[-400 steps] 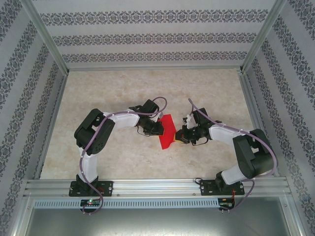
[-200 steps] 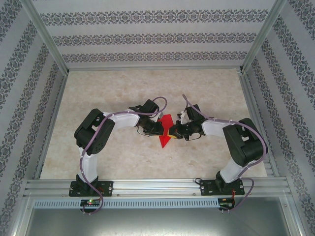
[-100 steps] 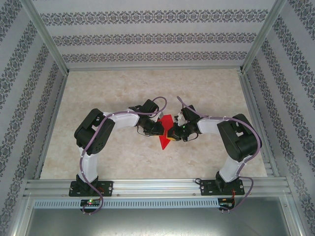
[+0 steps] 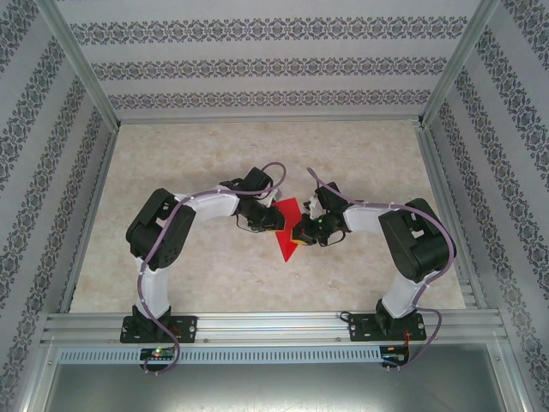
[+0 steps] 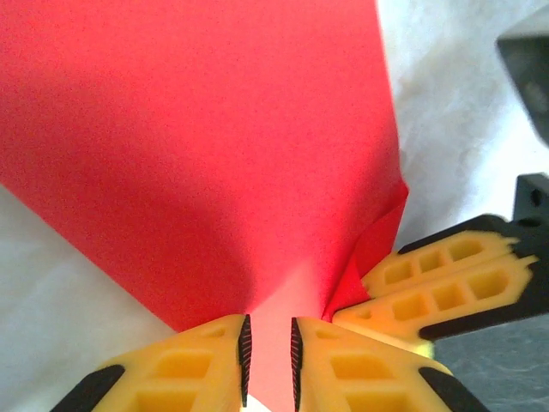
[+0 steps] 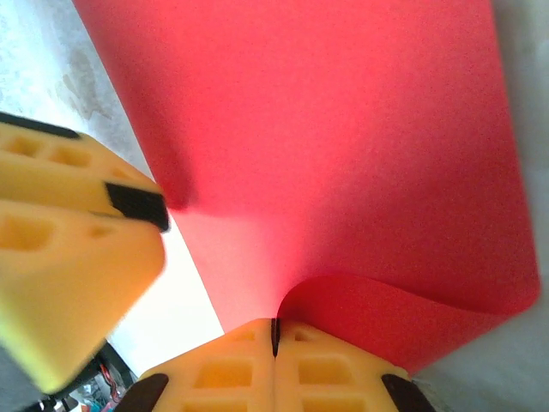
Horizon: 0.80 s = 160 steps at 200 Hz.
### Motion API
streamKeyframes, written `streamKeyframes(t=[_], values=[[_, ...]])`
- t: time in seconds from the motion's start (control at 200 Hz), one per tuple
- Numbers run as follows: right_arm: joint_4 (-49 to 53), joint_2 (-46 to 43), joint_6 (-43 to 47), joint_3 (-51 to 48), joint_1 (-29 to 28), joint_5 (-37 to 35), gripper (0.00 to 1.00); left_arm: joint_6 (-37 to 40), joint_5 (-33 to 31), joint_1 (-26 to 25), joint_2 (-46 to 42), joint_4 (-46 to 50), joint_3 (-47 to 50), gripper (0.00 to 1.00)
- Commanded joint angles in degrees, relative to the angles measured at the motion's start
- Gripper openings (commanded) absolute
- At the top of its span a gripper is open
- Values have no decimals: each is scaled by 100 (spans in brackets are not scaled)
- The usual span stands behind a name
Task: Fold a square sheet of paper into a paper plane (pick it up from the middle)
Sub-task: Third fold the triangle at the center of the table.
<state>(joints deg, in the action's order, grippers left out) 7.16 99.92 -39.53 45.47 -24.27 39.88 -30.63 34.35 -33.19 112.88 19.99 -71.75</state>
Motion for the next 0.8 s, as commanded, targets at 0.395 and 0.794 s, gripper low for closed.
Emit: streamKeyframes(t=[0.395,0.794], values=[[269,-78,173,186,-85,-110,5,474,-172,181,485,698,-652,19],[102,-19,55,233,-113,-16,6,482,-114,181,682,678,-624,18]])
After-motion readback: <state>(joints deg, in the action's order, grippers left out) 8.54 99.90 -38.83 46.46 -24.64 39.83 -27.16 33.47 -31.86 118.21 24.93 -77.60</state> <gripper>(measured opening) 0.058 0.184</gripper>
